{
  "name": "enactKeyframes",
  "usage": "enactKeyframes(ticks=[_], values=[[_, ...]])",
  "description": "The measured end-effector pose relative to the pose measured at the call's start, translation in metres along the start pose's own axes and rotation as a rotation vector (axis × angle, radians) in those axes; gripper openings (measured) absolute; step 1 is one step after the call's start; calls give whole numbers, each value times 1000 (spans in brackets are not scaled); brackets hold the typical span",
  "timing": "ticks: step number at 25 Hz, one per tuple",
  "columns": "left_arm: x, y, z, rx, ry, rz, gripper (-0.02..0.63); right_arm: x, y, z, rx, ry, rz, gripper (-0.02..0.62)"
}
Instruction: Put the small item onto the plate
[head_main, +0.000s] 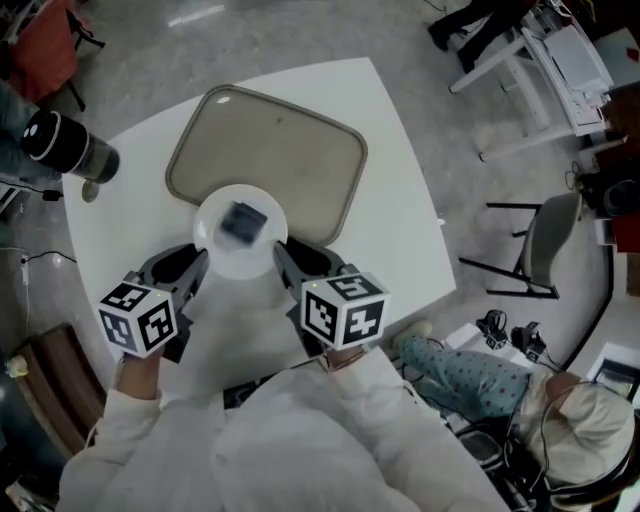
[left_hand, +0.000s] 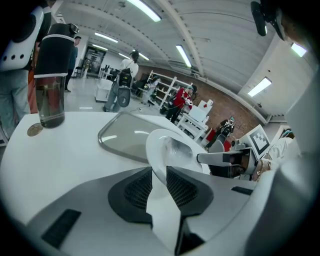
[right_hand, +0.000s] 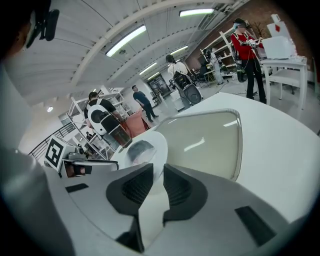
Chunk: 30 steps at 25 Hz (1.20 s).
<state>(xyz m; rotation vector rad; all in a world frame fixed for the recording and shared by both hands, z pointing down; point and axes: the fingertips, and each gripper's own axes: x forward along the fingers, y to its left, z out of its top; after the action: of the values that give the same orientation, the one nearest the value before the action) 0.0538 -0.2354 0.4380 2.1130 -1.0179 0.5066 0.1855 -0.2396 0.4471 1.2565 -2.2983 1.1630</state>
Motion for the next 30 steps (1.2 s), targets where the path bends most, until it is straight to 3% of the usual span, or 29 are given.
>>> enactKeyframes(ticks=[15, 30], values=[[80, 23, 59, 5, 7, 36, 94, 51, -68, 63, -15, 26, -15, 72], [111, 43, 68, 54, 114, 68, 94, 79, -89, 75, -23, 96, -40, 74]])
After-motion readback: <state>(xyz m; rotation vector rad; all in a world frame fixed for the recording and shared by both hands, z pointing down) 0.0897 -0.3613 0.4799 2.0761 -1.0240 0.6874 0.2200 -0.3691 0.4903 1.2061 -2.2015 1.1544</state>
